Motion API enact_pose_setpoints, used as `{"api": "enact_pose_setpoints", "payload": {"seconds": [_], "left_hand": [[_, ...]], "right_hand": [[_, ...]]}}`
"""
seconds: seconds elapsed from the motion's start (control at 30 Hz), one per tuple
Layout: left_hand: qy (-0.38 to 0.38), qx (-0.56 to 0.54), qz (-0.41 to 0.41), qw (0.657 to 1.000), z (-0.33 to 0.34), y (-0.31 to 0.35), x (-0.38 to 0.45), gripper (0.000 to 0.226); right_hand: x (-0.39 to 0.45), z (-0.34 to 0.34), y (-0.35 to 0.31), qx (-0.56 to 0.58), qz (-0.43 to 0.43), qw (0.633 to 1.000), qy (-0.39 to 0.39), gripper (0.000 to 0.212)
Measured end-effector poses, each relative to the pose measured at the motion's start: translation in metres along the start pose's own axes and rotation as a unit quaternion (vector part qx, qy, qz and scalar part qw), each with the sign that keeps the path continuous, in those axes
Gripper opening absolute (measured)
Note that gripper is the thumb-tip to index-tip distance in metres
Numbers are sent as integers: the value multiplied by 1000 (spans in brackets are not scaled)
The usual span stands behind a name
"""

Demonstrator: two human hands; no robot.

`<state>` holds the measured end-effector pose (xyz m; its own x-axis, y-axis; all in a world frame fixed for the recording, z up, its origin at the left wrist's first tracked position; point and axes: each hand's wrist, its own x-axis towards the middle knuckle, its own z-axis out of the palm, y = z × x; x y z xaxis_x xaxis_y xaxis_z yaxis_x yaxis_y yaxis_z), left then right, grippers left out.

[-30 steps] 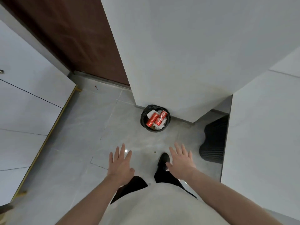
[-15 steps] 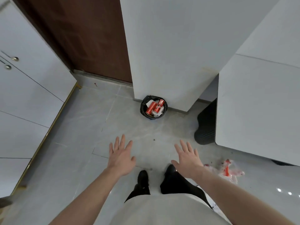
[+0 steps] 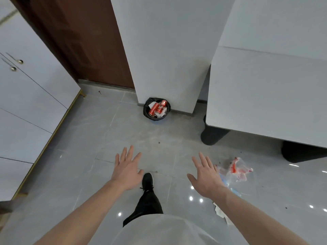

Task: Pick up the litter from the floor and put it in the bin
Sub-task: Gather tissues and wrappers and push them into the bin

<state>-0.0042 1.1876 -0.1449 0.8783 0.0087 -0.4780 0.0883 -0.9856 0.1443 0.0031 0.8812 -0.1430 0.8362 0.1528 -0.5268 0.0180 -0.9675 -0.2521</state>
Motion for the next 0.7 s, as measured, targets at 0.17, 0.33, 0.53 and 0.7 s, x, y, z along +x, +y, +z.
{"api": "enact_pose_setpoints", "payload": {"seconds": [0.17, 0.33, 0.53, 0.7], "left_hand": [[-6, 15, 14, 1000, 46, 88, -55, 73], [-24, -3, 34, 999, 77, 170, -109, 73], [-42, 12, 75, 996, 97, 218, -133, 72], [-57, 53, 107, 991, 110, 230, -126, 73]], "right_hand": [[-90, 38, 95, 0, 22, 1000, 5, 75], [-172, 69, 161, 14, 66, 998, -6, 75], [-209, 91, 202, 50, 120, 991, -10, 75], [-232, 102, 235, 38, 135, 990, -30, 76]]}}
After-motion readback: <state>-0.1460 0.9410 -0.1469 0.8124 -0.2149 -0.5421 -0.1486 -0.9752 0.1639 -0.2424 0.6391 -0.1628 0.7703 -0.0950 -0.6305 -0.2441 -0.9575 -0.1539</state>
